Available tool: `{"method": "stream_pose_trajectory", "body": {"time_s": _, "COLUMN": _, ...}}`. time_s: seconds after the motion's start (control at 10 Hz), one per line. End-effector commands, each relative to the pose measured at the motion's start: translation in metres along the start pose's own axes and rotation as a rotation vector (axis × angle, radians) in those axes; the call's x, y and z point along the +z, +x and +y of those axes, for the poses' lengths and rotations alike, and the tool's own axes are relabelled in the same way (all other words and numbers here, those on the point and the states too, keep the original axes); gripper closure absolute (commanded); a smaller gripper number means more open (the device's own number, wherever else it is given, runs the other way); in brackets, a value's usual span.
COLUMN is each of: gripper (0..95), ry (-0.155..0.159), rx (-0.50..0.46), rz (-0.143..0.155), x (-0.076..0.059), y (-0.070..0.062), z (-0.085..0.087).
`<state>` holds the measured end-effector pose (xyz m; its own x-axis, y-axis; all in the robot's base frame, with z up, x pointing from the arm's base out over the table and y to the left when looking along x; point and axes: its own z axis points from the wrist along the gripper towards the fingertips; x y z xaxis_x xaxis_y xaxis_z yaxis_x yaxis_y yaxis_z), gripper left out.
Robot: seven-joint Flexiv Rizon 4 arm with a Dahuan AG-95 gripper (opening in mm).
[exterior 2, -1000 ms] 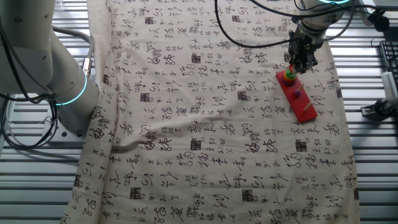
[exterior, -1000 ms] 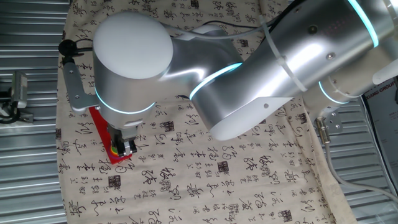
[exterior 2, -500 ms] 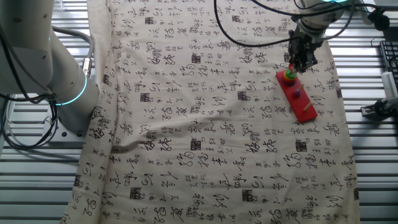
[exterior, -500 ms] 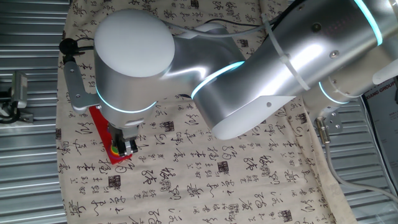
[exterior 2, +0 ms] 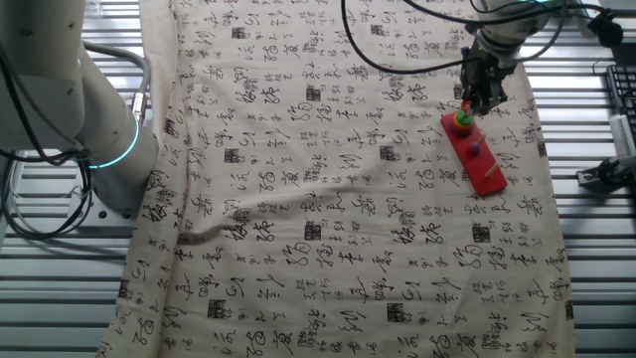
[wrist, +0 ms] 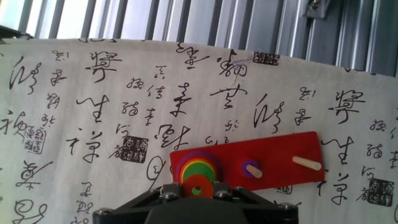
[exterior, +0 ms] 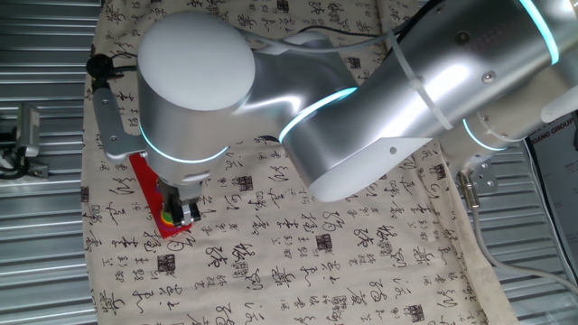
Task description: Take out one Hanoi block and throw it aside
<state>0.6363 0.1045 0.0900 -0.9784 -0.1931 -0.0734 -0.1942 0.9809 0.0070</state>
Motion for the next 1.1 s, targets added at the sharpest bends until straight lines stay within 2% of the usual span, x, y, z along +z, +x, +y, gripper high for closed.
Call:
{"method": "stream_pose_trajectory", "body": {"time_s": 0.1, "gripper": 95.0, "ry": -0.001, "rx": 0.001, "rz": 0.000, "x": -0.001, "y": 0.000, "z": 0.000}}
{"method": "stream_pose_trajectory", "body": {"time_s": 0.5, "gripper": 95.0, "ry": -0.001, "rx": -0.001, "rz": 0.006, "x": -0.004, "y": 0.005, "z": 0.000}}
{"method": "stream_pose_trajectory", "body": {"time_s": 1.1, "gripper": 95.0, "ry": 0.001, "rx": -0.009, "rz": 0.002, "x": -0.006, "y": 0.025, "z": -0.004}}
